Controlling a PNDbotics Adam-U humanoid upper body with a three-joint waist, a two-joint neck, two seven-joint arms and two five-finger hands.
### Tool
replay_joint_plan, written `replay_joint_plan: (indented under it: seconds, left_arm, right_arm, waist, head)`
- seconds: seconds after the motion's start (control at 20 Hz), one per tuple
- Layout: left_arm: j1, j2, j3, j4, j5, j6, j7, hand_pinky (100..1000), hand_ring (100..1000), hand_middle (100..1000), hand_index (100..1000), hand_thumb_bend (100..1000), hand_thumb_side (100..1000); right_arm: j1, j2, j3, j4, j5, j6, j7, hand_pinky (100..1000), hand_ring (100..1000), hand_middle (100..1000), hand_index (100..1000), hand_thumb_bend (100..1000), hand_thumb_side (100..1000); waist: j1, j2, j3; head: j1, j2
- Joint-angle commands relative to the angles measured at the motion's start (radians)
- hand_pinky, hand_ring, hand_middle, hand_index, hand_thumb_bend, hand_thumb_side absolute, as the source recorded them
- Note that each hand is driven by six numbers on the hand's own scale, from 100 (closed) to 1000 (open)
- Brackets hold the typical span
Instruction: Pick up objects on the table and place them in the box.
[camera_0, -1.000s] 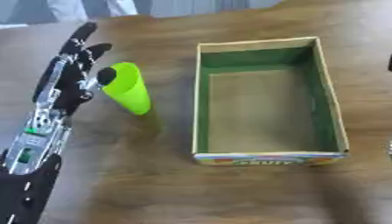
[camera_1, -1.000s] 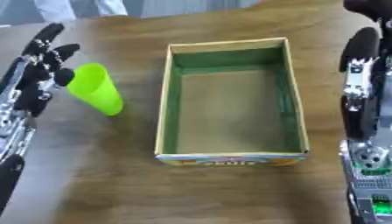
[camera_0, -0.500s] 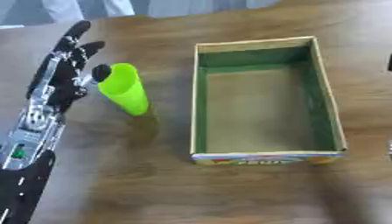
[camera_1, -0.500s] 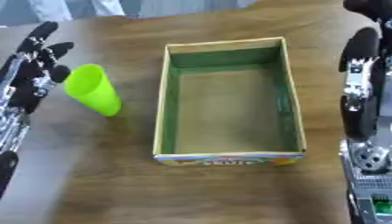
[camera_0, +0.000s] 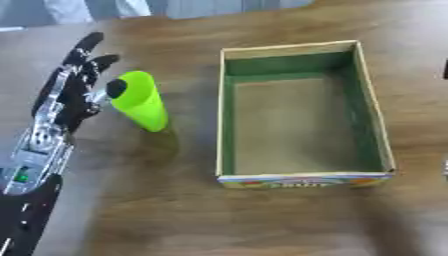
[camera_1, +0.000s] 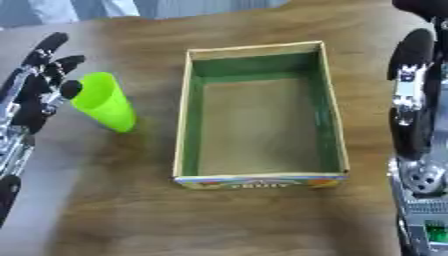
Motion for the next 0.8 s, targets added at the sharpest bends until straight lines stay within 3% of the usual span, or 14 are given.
replay_joint_plan:
  seconds: [0.05,0.35,0.8]
  left_arm:
    - [-0.001,0.011,0.000,0.000,-0.007,-0.006,-0.008,964,845,1000,1000,1000,459]
    - [0.005,0.006,-0.006,0.012,-0.015,-0.015,-0.042,1000,872,1000,1000,1000,423]
    - [0.027,0.001,0.002,0.026,0.013,-0.061,-0.244,1000,908,1000,1000,1000,431]
  right_arm:
    - [-0.016,-0.003,-0.001,-0.010,-0.003,0.000,0.003,174,761,862,896,100,1000]
    - [-0.017,-0.003,0.000,-0.010,-0.004,-0.001,0.005,174,761,863,896,100,1000]
    - [-0.019,-0.005,0.001,-0.009,-0.004,-0.002,0.007,175,762,863,896,100,1000]
  waist:
    - [-0.004,-0.011,-0.001]
    - [-0.004,-0.011,0.000]
    - [-0.004,-0.011,0.002]
  head:
    - [0.003,0.000]
    - [0.003,0.000]
    - [0.002,0.000]
